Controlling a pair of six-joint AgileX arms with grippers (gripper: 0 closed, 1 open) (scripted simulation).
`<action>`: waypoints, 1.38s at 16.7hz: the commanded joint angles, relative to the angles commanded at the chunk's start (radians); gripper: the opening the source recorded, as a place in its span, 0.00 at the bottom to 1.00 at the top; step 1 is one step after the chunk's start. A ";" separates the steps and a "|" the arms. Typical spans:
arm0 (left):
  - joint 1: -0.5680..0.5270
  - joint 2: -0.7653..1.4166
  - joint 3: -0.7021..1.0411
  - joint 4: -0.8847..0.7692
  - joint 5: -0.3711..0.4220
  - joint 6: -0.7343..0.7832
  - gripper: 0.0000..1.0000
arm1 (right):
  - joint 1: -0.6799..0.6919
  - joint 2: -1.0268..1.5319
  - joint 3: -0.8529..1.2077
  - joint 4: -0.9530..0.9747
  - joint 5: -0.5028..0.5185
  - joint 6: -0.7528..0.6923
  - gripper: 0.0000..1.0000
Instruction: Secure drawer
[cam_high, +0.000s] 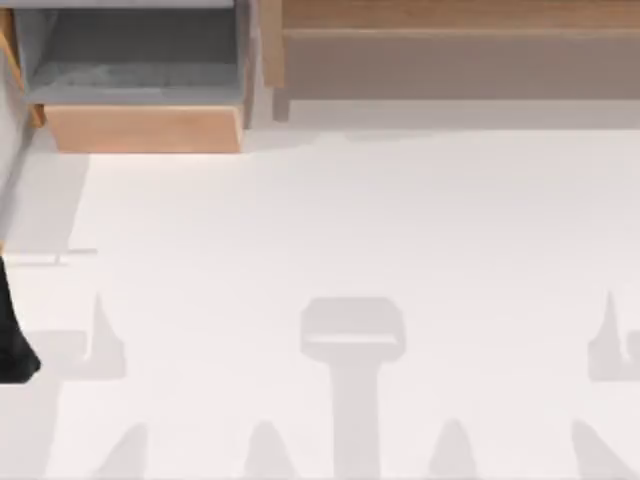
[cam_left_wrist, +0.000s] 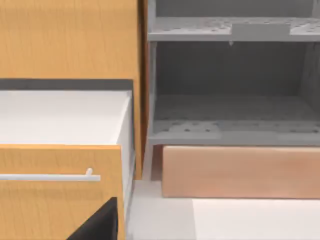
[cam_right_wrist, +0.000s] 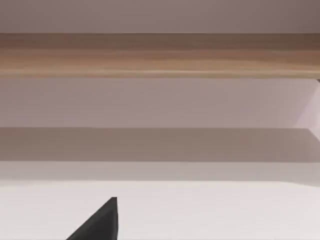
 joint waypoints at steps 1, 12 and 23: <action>0.000 0.000 0.000 0.000 0.000 0.000 1.00 | 0.000 0.000 0.000 0.000 0.000 0.000 1.00; -0.326 0.527 0.314 0.237 -0.330 0.011 1.00 | 0.000 0.000 0.000 0.000 0.000 0.000 1.00; -0.677 1.122 0.646 0.488 -0.667 0.018 1.00 | 0.000 0.000 0.000 0.000 0.000 0.000 1.00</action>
